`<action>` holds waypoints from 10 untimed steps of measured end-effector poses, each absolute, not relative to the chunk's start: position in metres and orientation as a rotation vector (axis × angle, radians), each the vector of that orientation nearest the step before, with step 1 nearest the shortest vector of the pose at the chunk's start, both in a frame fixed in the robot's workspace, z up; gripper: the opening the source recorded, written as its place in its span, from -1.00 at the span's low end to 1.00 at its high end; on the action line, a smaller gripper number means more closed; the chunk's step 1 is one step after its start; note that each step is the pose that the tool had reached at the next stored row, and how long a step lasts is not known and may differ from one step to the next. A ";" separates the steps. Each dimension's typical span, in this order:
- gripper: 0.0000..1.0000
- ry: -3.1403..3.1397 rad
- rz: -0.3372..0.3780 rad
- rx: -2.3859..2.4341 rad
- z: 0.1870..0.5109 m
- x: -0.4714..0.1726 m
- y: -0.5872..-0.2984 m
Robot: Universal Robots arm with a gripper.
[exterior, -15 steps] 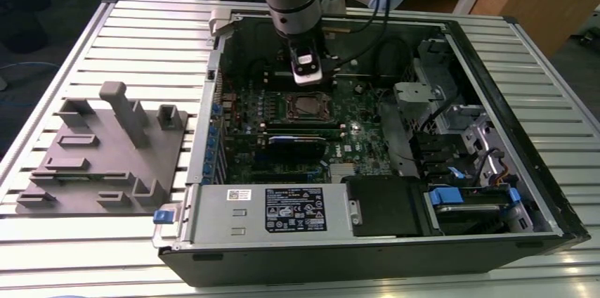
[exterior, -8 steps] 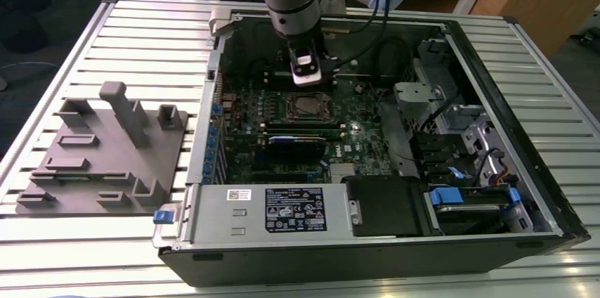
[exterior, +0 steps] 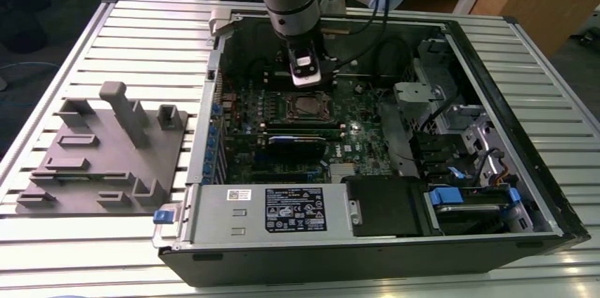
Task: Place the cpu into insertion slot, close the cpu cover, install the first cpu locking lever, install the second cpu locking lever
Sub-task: 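Install the first cpu locking lever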
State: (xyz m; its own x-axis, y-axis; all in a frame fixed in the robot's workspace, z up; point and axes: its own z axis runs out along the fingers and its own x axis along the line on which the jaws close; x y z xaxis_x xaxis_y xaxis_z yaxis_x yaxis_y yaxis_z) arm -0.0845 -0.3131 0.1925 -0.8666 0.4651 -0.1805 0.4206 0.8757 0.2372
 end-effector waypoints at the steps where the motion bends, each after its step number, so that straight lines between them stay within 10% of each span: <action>1: -0.79 2.814 0.280 0.674 0.192 -0.085 -0.313; 10: -0.79 2.814 0.280 0.674 0.191 -0.085 -0.313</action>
